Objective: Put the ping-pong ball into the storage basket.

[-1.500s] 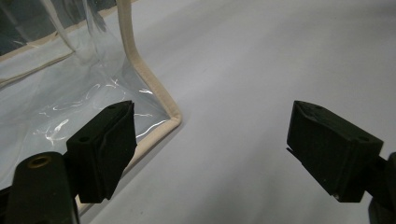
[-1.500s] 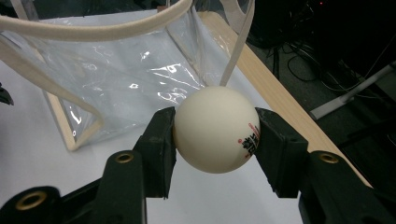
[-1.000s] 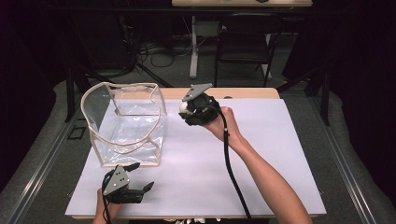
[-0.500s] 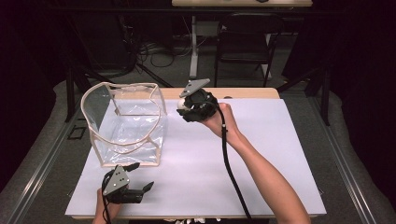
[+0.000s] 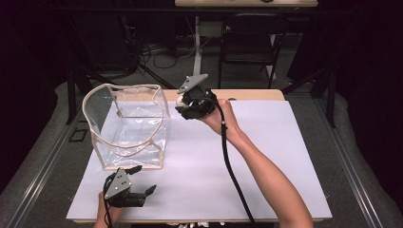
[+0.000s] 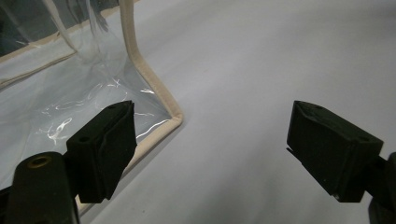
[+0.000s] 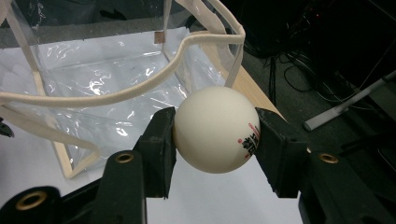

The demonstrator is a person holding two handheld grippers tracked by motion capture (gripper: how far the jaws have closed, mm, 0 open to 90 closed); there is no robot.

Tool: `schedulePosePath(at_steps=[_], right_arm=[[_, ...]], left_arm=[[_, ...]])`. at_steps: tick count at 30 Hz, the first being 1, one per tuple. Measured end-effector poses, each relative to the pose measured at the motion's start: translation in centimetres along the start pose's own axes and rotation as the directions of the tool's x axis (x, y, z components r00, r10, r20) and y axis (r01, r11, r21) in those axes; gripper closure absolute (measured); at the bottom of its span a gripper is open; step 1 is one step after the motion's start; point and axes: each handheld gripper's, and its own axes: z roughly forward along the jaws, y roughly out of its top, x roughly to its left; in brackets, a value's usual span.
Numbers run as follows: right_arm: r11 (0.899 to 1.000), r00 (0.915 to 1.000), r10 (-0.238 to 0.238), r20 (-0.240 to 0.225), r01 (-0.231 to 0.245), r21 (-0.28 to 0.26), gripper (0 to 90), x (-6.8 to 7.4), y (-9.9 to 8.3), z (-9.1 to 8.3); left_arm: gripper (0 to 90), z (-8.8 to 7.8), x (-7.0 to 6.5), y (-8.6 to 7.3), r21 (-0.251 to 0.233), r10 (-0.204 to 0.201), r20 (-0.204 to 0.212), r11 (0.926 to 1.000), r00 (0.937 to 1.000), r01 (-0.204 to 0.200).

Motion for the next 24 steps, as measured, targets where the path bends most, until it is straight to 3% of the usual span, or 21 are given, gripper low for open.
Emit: schedulePosePath(at_steps=[24], right_arm=[[1.000, 0.9995, -0.028, -0.010, 0.028, -0.005, 50.8, 0.5, 2.7, 1.0]], left_arm=[[15.9, 0.0, 0.0, 0.0, 0.001, 0.003, 0.002, 1.0000, 1.0000, -0.003]])
